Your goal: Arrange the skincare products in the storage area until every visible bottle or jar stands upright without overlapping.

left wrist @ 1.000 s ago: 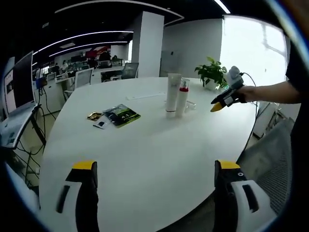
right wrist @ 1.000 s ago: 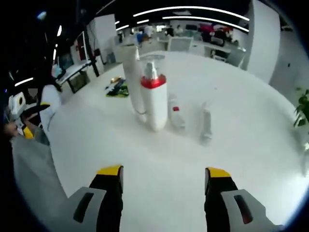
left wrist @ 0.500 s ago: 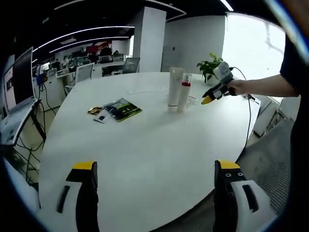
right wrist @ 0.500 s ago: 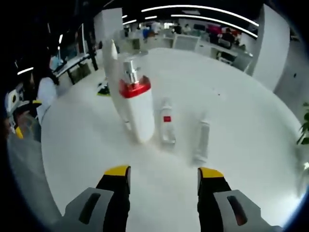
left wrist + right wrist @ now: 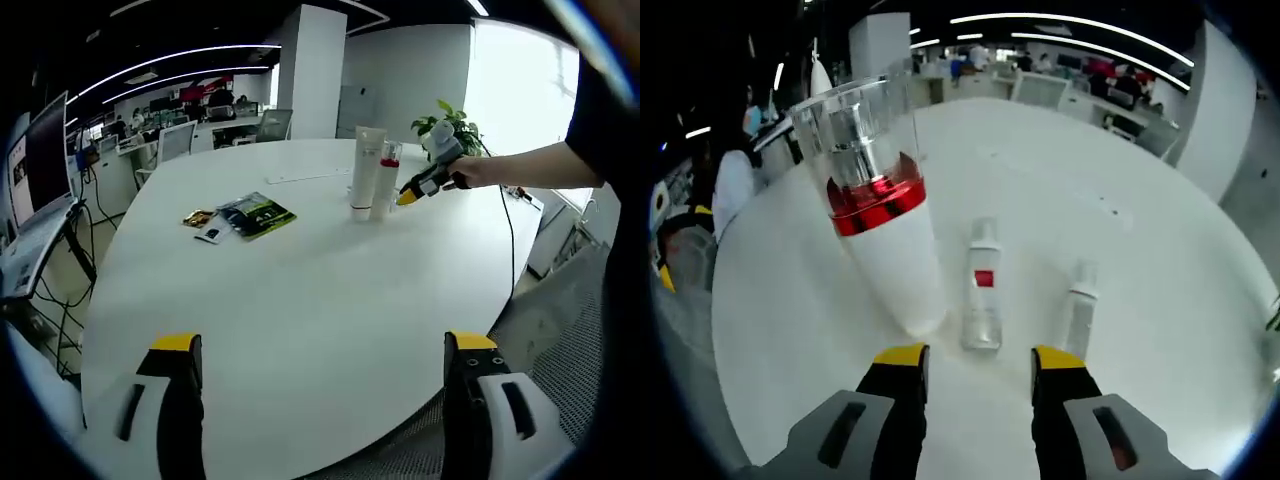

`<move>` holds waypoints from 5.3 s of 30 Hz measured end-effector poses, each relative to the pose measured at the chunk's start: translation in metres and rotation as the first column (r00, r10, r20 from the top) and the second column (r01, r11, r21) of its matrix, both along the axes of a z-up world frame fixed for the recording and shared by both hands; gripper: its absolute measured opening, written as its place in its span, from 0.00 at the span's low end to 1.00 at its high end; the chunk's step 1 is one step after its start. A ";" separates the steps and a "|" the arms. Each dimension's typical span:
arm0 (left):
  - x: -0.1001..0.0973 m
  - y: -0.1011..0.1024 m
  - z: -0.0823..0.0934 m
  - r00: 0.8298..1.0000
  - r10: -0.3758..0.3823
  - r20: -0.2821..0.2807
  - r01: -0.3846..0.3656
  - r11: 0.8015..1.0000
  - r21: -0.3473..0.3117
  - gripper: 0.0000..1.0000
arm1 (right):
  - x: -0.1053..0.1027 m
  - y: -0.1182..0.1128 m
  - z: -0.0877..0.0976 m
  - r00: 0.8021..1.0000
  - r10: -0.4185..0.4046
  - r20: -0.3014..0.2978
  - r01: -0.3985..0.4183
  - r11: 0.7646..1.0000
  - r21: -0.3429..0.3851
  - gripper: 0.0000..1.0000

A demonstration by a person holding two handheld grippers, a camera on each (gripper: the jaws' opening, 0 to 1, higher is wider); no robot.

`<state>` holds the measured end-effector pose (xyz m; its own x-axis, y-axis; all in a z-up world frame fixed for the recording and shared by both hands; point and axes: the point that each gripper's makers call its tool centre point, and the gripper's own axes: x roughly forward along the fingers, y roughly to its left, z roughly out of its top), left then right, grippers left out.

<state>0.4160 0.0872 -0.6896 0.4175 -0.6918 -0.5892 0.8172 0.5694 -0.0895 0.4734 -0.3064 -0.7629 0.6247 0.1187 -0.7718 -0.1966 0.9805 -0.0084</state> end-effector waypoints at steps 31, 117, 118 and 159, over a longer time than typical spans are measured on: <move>0.002 0.004 -0.003 1.000 0.024 -0.013 -0.023 1.000 0.016 0.93 | 0.025 -0.006 -0.026 0.996 0.082 -0.025 -0.084 0.990 -0.112 0.16; -0.006 -0.108 0.100 0.842 -0.088 -0.532 -0.290 0.758 -0.585 0.66 | -0.122 0.265 0.169 0.890 0.175 0.422 -0.234 0.968 0.092 0.11; -0.005 -0.107 0.099 0.843 -0.084 -0.532 -0.292 0.758 -0.583 0.66 | -0.122 0.266 0.170 0.890 0.173 0.422 -0.233 0.968 0.095 0.11; -0.020 -0.131 0.122 0.952 -0.205 -0.229 0.065 0.862 -0.502 0.17 | -0.133 0.270 0.129 0.938 0.202 0.281 -0.234 0.969 0.085 0.13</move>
